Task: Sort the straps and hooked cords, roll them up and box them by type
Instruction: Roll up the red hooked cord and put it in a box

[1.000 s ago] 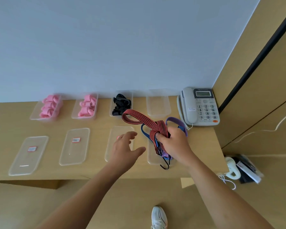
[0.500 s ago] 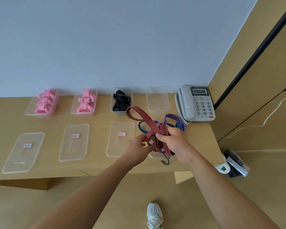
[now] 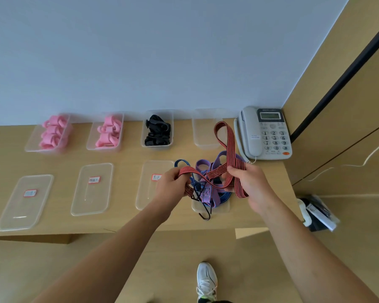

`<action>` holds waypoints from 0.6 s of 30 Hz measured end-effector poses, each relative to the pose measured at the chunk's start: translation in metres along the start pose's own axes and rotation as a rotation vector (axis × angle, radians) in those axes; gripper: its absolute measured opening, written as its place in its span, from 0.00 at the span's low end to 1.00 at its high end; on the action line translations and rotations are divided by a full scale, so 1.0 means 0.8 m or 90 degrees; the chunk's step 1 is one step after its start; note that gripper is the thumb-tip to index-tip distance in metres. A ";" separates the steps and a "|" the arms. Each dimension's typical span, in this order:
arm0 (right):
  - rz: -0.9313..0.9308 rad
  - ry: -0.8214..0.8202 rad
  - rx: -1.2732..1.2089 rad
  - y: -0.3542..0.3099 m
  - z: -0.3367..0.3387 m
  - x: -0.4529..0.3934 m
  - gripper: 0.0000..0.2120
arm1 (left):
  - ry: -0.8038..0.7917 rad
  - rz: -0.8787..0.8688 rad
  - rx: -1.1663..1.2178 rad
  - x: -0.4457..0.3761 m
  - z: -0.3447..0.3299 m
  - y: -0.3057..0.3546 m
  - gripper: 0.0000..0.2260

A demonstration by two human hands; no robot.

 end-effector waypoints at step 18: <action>-0.036 -0.029 0.072 0.024 -0.013 -0.014 0.08 | -0.013 0.008 -0.140 -0.030 0.005 -0.039 0.07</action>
Point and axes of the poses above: each hand's wrist, its own x-axis away from the middle knuckle, its own z-axis out of the back of the hand, y = z × x, the point moved 3 cm from there along -x, towards the middle knuckle, and after that the axes turned 7 degrees about y, right-handed, at the moved point
